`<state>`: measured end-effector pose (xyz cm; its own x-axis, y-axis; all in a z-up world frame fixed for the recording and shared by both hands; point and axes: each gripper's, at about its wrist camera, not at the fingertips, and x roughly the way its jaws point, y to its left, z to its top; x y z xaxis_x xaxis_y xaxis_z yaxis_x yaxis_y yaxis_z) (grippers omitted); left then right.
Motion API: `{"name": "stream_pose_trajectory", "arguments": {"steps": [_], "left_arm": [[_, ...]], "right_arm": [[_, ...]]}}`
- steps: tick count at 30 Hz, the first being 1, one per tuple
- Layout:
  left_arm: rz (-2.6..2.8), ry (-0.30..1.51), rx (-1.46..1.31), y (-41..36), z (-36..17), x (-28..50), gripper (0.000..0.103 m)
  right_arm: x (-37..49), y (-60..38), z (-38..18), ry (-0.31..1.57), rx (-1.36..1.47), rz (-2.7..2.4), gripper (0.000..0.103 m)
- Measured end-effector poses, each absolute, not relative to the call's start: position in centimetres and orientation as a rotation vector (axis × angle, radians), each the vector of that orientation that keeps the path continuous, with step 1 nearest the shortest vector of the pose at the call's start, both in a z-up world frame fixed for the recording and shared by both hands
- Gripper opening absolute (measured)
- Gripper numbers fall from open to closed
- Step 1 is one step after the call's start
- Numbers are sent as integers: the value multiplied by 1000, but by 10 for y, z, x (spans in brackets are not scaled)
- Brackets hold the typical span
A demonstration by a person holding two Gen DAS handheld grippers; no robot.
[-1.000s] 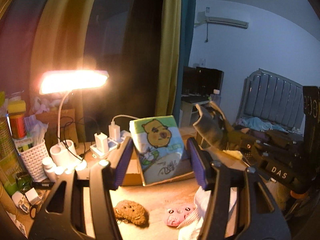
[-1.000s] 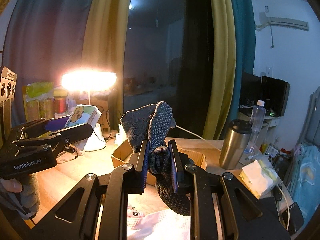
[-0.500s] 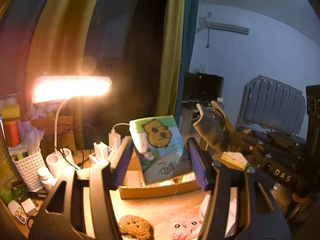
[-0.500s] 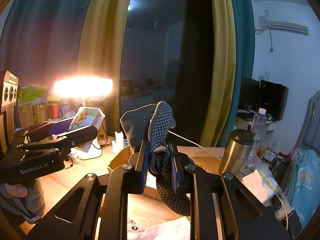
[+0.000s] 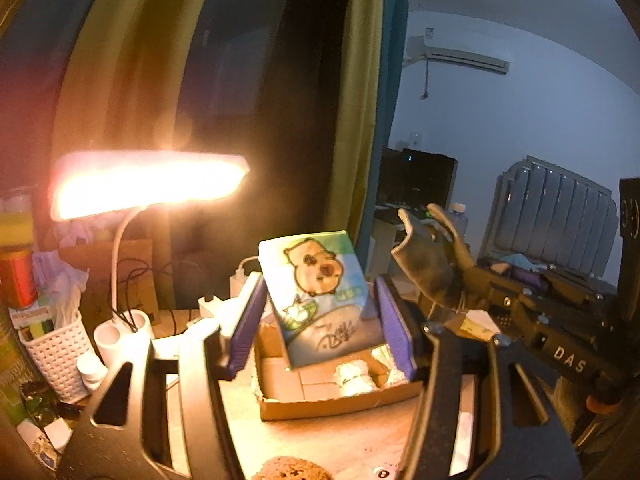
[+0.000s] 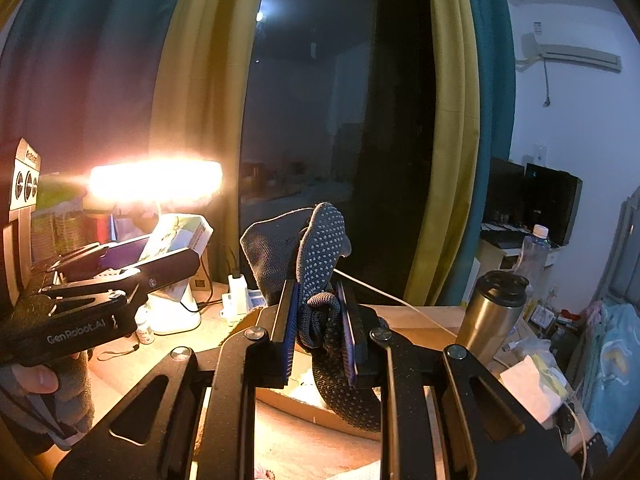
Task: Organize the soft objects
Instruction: 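Lift and carry the glove and tissue pack with both tools over the box, then open the left tool to drop the tissue pack into the box while the right tool lowers the glove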
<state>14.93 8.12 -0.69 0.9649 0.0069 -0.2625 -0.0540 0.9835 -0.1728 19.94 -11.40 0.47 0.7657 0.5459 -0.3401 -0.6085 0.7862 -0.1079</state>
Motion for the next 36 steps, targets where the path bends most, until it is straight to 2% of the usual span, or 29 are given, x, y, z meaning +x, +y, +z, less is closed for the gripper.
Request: {"name": "stream_pose_trajectory", "arguments": {"steps": [33, 34, 35, 36], "left_arm": [[39, 519, -173, 93, -87, 247, 58], [41, 532, -175, 94, -89, 249, 63], [40, 542, -175, 94, -91, 251, 72], [42, 557, -178, 95, -93, 253, 74]], "right_arm": [[280, -89, -49, 426, -134, 666, 21], [282, -89, -50, 430, -134, 666, 21], [283, -88, -52, 435, -134, 665, 21], [285, -88, -53, 439, -134, 665, 21]]}}
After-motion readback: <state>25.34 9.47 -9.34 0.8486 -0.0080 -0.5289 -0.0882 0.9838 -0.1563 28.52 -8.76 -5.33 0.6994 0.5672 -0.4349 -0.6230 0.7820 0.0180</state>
